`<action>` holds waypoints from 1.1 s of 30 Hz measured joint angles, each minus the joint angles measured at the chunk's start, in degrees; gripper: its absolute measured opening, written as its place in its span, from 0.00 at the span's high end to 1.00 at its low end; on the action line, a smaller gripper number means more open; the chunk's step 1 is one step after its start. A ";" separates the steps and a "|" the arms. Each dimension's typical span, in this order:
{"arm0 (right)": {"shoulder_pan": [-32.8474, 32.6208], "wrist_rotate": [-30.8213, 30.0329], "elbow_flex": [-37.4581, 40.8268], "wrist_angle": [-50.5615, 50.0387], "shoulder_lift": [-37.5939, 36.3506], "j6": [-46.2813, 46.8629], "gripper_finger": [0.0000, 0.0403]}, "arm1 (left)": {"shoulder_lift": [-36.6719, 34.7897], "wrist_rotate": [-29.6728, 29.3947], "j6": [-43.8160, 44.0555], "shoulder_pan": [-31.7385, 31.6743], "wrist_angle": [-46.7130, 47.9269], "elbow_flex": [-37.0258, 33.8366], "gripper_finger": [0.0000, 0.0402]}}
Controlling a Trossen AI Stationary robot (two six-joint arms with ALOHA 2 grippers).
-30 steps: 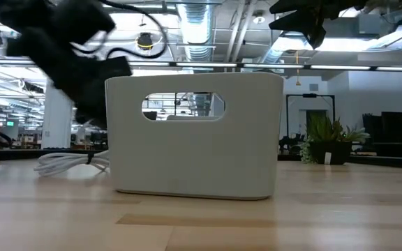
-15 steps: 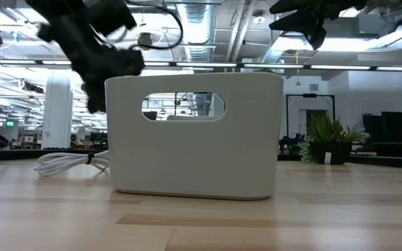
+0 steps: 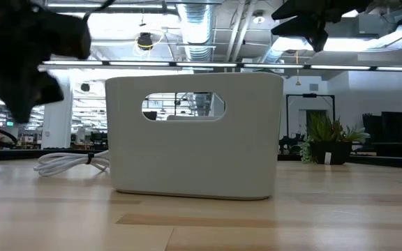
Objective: Pick and place USB-C Cables
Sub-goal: Move the white charger cable to the center of the table, then put the white charger cable into the gray bin
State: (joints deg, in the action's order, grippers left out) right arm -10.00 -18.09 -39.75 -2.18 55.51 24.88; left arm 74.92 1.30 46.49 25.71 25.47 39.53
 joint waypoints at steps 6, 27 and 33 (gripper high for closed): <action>0.00 0.00 0.00 -0.25 0.00 0.17 0.57 | 11.49 4.23 -2.60 0.82 -6.22 -0.02 1.00; 0.88 -0.19 0.00 -0.42 0.00 0.20 0.57 | 15.80 -8.98 -31.95 -26.70 -11.16 1.16 1.00; 2.79 -0.33 0.00 -0.04 0.00 0.28 0.57 | 17.30 -11.00 -39.87 -38.67 -21.61 7.12 1.00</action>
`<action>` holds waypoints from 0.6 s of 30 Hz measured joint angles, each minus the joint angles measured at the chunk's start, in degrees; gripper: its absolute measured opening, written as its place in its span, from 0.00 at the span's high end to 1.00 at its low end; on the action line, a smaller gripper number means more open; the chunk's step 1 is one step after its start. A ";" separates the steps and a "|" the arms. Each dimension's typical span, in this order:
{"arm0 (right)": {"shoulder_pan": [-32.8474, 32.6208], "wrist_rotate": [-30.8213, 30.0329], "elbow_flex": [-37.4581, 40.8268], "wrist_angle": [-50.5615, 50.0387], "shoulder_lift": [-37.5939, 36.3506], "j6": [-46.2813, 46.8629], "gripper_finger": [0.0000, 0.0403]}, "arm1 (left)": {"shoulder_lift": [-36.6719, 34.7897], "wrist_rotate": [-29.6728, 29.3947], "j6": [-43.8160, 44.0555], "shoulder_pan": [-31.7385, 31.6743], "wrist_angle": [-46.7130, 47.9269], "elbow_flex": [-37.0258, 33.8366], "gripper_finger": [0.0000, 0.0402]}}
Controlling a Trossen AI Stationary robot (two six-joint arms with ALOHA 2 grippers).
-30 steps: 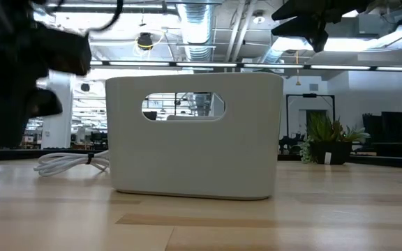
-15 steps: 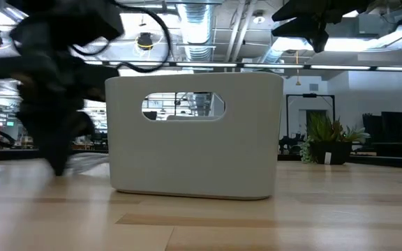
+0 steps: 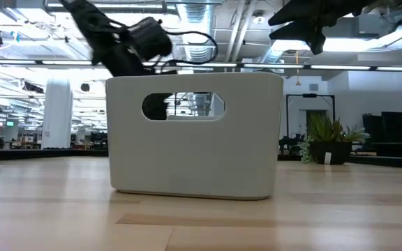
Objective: Pick and place USB-C Cables
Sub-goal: Put the white charger cable into the gray bin
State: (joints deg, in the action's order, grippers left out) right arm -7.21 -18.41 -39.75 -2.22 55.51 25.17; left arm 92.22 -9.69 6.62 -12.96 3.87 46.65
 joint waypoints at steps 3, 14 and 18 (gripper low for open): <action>0.92 -0.02 0.00 0.02 0.00 0.56 0.57 | 1.32 1.47 -1.42 -3.45 0.96 4.49 1.00; 8.12 -2.59 -0.99 4.38 12.86 -2.80 0.56 | -10.21 0.66 -1.45 0.05 23.62 18.32 1.00; 9.70 -2.60 -5.72 2.78 20.40 -8.27 0.51 | -20.02 0.04 1.49 2.92 25.91 17.42 1.00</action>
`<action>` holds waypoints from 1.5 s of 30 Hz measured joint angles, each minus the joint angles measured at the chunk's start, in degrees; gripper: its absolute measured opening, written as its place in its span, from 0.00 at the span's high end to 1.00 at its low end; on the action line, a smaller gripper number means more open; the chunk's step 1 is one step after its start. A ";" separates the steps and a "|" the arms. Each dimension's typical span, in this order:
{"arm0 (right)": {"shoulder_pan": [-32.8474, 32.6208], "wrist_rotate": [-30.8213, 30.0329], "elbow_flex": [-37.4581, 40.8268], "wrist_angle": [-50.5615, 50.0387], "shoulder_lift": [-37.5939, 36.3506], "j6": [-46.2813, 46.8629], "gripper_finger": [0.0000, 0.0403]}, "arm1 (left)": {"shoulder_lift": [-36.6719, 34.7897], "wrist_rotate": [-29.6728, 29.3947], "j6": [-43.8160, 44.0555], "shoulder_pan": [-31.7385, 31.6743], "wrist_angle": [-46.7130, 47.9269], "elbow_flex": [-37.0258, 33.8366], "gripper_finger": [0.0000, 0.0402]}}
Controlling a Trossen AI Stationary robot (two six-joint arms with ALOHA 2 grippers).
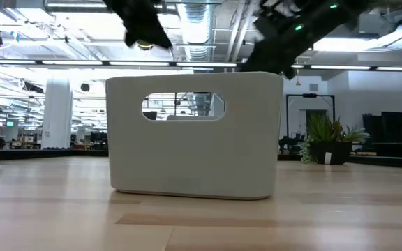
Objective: Pick and place USB-C Cables
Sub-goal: Put the white charger cable into the gray bin
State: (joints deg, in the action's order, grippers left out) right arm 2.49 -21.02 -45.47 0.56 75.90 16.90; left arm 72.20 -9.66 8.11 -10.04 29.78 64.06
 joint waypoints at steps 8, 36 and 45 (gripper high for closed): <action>1.56 0.07 -12.51 -6.59 14.53 -5.39 0.32 | -13.11 -1.03 8.70 5.30 9.77 -0.62 0.84; 7.31 3.13 -36.94 -26.06 39.71 -6.99 0.29 | -14.44 -19.89 25.61 23.64 19.02 -0.64 0.46; 7.60 6.51 -36.79 -26.66 39.71 -4.94 0.29 | -14.44 -20.90 27.03 25.39 18.92 -0.64 0.46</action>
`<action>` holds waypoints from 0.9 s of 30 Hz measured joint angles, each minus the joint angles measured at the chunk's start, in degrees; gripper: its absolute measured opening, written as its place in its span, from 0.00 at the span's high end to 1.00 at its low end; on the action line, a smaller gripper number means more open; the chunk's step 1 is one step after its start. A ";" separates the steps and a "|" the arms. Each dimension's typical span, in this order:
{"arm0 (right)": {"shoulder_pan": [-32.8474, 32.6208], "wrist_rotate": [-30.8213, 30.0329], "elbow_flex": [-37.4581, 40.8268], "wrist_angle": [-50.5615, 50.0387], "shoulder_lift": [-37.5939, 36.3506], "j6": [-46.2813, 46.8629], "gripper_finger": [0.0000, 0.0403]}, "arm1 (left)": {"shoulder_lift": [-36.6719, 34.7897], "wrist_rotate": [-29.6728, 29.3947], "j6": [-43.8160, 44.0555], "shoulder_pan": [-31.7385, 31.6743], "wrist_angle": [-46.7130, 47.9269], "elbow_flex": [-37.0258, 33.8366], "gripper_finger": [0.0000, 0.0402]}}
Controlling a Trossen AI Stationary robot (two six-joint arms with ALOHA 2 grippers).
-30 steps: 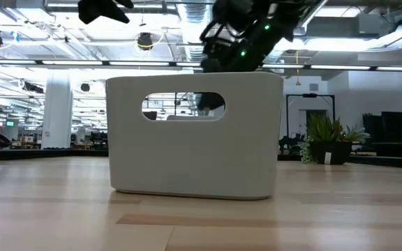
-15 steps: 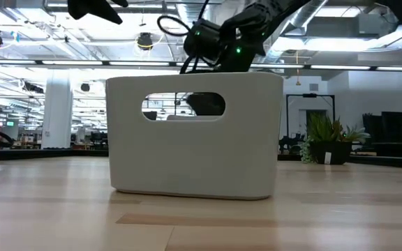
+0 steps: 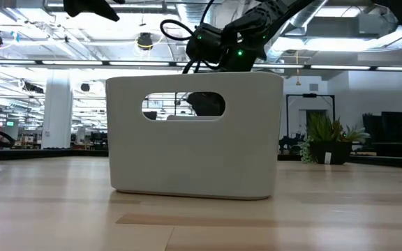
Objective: Pick and place USB-C Cables
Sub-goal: Put the white charger cable into the gray bin
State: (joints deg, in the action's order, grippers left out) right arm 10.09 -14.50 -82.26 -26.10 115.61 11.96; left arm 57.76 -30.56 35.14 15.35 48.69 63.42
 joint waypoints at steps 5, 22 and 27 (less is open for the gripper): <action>0.09 -0.42 0.02 -0.22 0.00 1.08 0.29 | 0.00 -0.16 0.77 0.65 -0.01 0.00 0.46; -0.35 -1.09 -0.33 0.61 6.45 2.80 0.30 | 0.00 -1.80 1.79 2.36 0.50 0.02 0.46; -0.33 -0.56 -0.24 -0.63 6.19 3.22 0.36 | 0.00 -2.42 1.55 2.36 0.53 0.02 0.46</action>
State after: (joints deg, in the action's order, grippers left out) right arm 9.76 -15.06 -82.50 -26.73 121.80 15.18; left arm 57.76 -32.98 36.69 17.72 49.23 63.44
